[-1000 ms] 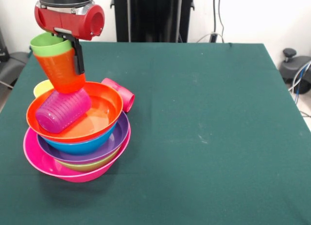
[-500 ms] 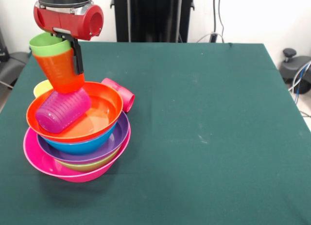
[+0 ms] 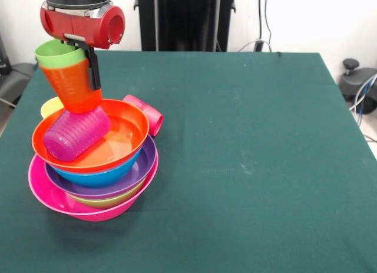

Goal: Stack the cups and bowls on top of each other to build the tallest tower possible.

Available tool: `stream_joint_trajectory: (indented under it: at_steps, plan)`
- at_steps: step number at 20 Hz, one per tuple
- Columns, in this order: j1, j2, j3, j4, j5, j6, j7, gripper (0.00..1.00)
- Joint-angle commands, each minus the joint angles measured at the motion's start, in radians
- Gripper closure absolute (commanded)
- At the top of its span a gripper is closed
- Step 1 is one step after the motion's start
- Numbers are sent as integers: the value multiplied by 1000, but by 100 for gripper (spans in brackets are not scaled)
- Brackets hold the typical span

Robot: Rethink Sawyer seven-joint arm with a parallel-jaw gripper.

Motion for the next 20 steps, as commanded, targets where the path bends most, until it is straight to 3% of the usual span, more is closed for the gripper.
stream_joint_trajectory:
  at_steps: [1,20]
  plan:
    - [42,65,-37,26,-64,-10,-20,100]
    - [34,52,-40,15,-73,8,-42,100]
